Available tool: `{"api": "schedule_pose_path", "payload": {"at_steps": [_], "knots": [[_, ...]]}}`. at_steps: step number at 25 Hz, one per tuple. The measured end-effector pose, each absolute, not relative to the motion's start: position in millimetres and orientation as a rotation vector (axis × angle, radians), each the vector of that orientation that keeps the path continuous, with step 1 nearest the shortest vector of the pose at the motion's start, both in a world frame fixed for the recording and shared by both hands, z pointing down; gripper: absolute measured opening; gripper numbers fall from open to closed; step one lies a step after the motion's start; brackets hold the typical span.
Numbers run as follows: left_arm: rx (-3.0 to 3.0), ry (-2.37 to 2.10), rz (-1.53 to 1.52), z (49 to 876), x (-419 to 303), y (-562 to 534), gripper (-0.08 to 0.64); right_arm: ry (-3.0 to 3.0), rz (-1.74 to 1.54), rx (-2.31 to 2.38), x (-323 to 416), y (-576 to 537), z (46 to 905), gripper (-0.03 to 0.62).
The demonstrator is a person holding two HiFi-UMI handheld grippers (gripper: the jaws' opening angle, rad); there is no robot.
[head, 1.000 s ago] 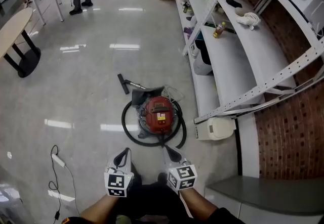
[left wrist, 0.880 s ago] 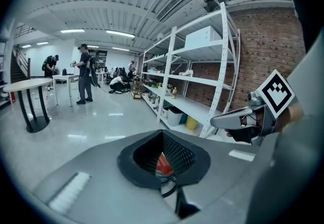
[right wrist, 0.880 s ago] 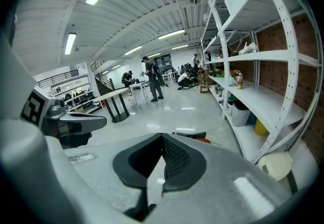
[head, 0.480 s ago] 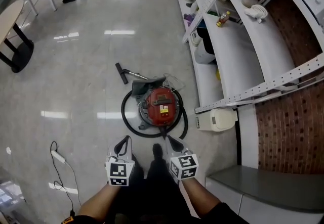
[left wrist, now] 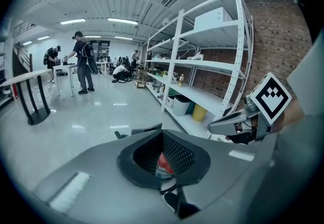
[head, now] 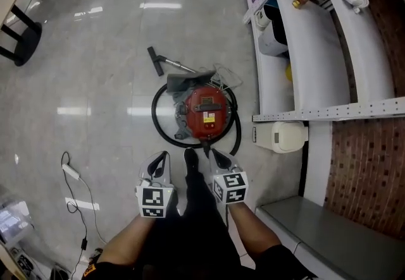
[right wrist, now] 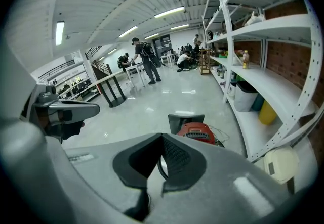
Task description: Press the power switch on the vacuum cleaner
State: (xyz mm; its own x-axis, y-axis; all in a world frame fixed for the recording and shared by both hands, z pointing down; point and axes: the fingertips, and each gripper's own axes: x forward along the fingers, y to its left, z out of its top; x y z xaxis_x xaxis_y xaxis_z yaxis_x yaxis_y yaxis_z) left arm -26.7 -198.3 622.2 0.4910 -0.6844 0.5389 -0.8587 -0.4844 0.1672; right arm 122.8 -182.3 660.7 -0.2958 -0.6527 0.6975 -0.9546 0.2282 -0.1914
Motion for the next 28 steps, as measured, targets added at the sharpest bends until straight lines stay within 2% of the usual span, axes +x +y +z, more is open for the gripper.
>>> {"api": "schedule_pose_path", "payload": {"at_steps": [12,28], "knots": [[2.216,-1.239,0.71,726.5,33.5,-227.0,0.015,-1.955,0.927,1.291,166.5,-223.2,772.9,-0.008],[2.12,-1.188,0.856,817.9,59.0,-243.9,0.015,-1.868,0.992,1.179,183.1,-242.1,870.4,-0.008]]}}
